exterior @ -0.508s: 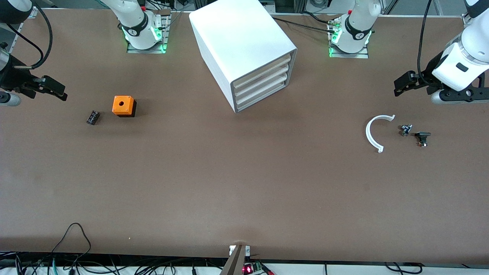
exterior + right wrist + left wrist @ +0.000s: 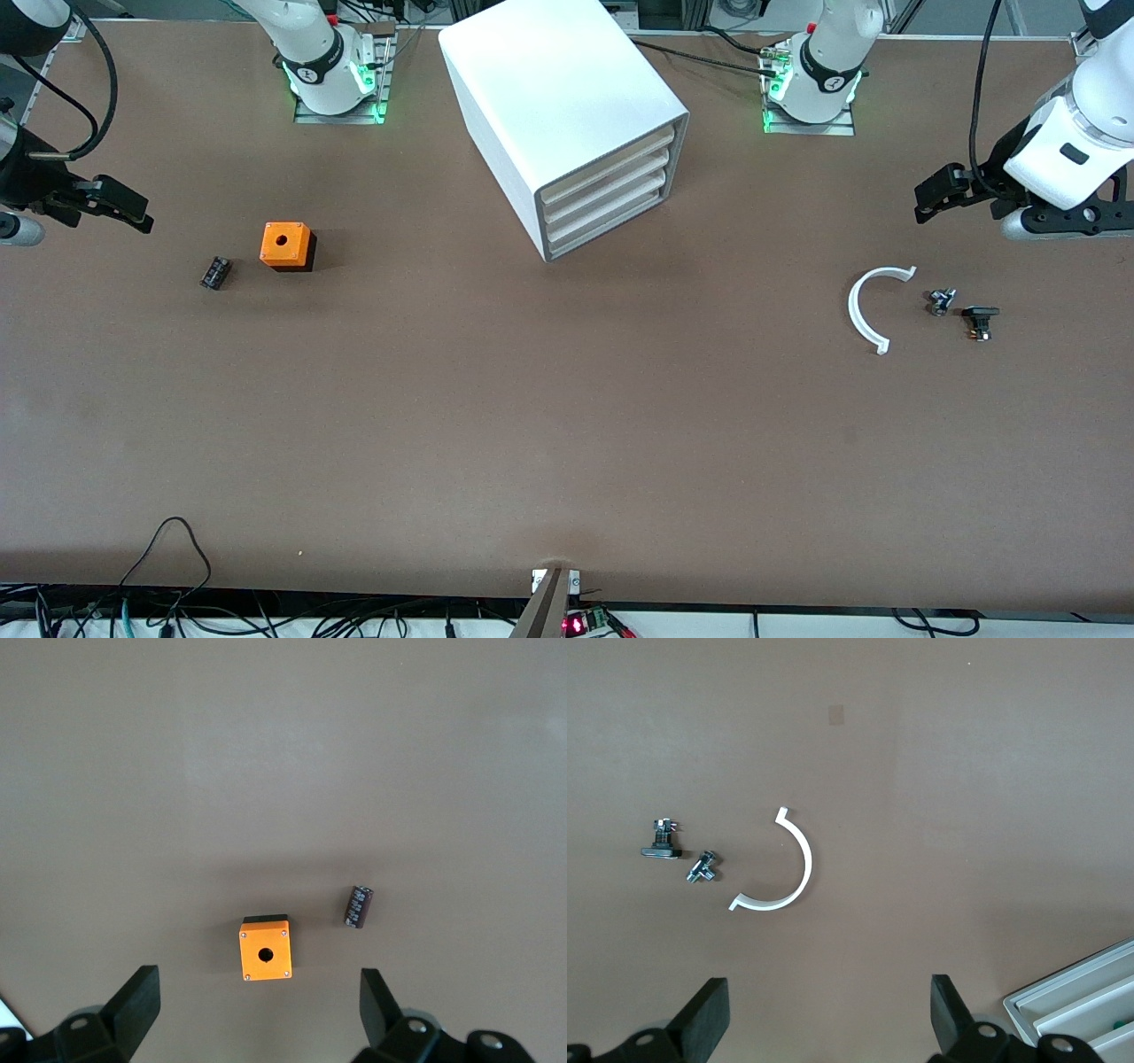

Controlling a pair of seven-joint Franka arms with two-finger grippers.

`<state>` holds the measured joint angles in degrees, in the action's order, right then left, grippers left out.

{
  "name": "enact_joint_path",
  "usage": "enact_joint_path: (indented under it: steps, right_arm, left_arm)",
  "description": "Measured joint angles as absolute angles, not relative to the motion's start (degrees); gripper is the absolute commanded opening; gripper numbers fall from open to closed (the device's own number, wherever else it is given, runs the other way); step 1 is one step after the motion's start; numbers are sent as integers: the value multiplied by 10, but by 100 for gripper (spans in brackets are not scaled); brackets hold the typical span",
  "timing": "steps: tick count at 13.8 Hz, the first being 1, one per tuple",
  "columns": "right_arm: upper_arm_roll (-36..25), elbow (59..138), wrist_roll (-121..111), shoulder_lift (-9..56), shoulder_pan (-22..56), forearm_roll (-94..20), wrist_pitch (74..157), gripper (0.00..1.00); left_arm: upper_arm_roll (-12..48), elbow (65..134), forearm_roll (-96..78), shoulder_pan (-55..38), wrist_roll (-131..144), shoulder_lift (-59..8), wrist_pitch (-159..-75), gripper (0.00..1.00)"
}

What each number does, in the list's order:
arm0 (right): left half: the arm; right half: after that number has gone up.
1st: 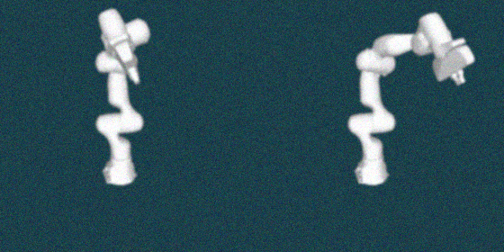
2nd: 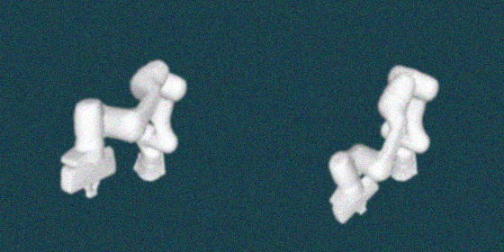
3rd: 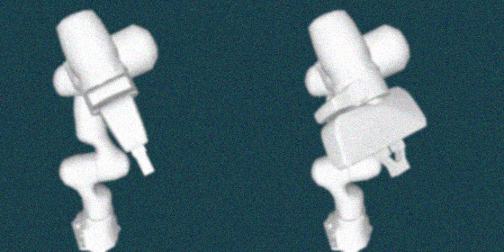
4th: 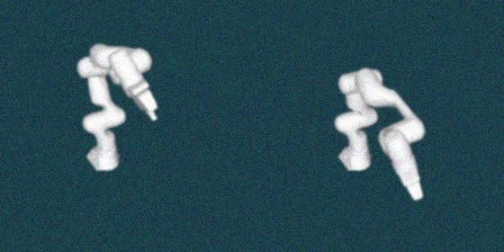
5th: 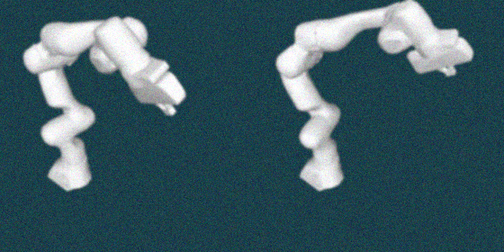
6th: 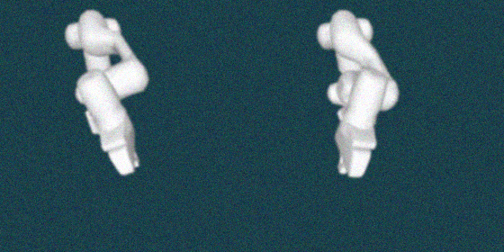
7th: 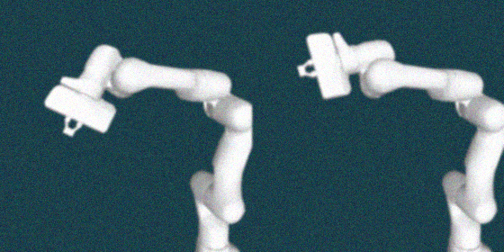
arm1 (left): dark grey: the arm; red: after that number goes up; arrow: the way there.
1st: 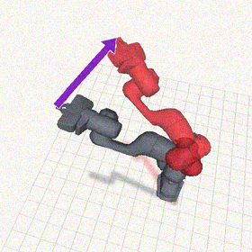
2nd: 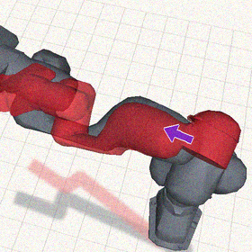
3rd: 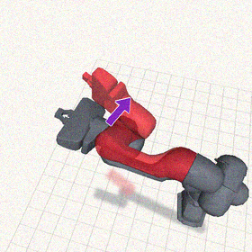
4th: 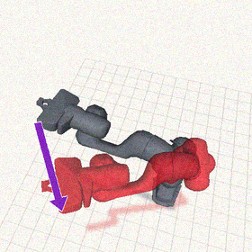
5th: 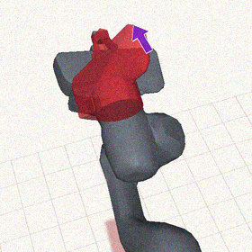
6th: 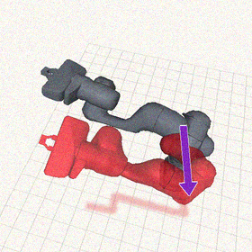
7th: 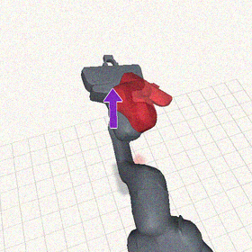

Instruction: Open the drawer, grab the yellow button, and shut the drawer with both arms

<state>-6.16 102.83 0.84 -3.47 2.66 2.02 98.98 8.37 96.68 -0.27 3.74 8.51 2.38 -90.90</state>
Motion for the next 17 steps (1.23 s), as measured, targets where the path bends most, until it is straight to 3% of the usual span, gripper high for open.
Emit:
enact_joint_path:
  steps: [9, 17]
  right_arm:
    - [-62, 1028, 8, -35, 27, 20, 990, 100]
    - [-62, 1029, 8, -35, 27, 20, 990, 100]
  left_arm:
    - [84, 966, -3, 37, 85, 16, -902, 100]
    - [96, 960, -124, 30, 85, -86, -828, 100]
